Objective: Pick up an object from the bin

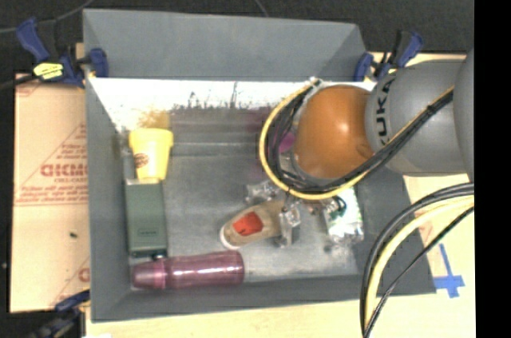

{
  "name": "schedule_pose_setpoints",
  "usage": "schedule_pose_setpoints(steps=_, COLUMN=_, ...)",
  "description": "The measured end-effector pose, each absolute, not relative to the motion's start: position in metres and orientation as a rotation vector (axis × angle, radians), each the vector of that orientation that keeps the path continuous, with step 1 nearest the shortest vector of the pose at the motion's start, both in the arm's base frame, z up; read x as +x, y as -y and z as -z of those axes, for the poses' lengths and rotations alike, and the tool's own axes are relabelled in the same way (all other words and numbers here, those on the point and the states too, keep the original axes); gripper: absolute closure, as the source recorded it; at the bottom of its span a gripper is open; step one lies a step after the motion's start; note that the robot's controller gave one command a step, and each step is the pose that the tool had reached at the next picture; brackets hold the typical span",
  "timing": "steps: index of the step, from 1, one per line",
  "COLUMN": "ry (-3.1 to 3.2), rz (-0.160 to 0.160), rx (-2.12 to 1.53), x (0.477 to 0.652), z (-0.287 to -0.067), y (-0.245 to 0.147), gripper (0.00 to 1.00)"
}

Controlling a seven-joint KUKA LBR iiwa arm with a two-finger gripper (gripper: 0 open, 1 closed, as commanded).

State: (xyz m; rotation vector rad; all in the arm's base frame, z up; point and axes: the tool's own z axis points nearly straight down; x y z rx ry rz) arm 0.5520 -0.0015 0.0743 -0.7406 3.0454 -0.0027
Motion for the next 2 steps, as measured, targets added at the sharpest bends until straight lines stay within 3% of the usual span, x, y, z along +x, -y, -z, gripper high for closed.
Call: schedule_pose_setpoints(steps=2, ry=-3.052, rz=0.001, rx=-0.738, x=0.551, z=-0.105, y=0.002, gripper=1.00)
